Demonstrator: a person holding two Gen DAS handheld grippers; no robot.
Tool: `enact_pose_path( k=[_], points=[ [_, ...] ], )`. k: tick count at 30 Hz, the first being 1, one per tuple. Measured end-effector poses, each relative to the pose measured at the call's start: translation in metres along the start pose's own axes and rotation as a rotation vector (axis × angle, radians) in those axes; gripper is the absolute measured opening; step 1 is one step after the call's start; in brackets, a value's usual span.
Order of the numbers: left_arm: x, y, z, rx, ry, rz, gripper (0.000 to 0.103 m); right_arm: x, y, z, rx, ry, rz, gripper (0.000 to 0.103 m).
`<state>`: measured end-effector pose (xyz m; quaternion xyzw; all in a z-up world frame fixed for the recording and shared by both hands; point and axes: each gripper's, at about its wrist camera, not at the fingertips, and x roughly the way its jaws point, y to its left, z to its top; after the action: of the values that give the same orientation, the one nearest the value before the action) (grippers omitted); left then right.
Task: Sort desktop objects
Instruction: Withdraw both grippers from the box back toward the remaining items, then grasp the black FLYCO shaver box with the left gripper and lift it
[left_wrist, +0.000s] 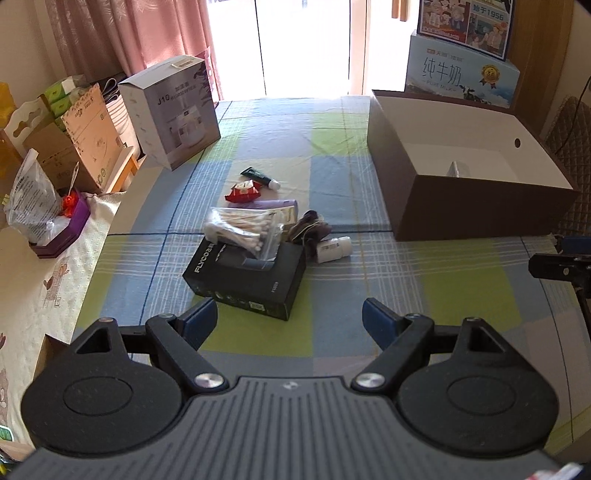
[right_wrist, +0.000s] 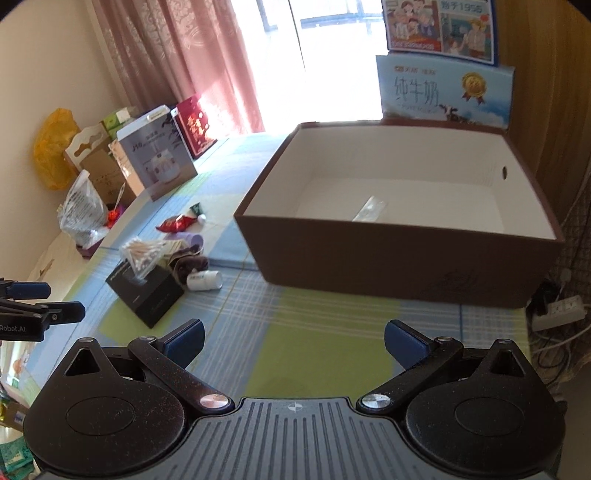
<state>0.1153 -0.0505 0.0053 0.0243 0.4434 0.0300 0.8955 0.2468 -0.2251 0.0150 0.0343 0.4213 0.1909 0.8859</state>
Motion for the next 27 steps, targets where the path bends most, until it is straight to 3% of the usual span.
enact_pose_path(
  k=[8, 12, 27],
  points=[
    [0.023, 0.027, -0.011, -0.034, 0.035, 0.021, 0.086, 0.028, 0.019, -0.003, 0.004, 0.048, 0.001, 0.101],
    [0.043, 0.034, -0.008, -0.064, 0.053, 0.041, 0.093, 0.04, 0.019, -0.006, 0.044, 0.074, -0.015, 0.101],
    [0.134, 0.037, 0.038, -0.14, 0.112, 0.095, 0.094, 0.06, -0.006, -0.011, 0.165, 0.119, -0.115, 0.101]
  ],
)
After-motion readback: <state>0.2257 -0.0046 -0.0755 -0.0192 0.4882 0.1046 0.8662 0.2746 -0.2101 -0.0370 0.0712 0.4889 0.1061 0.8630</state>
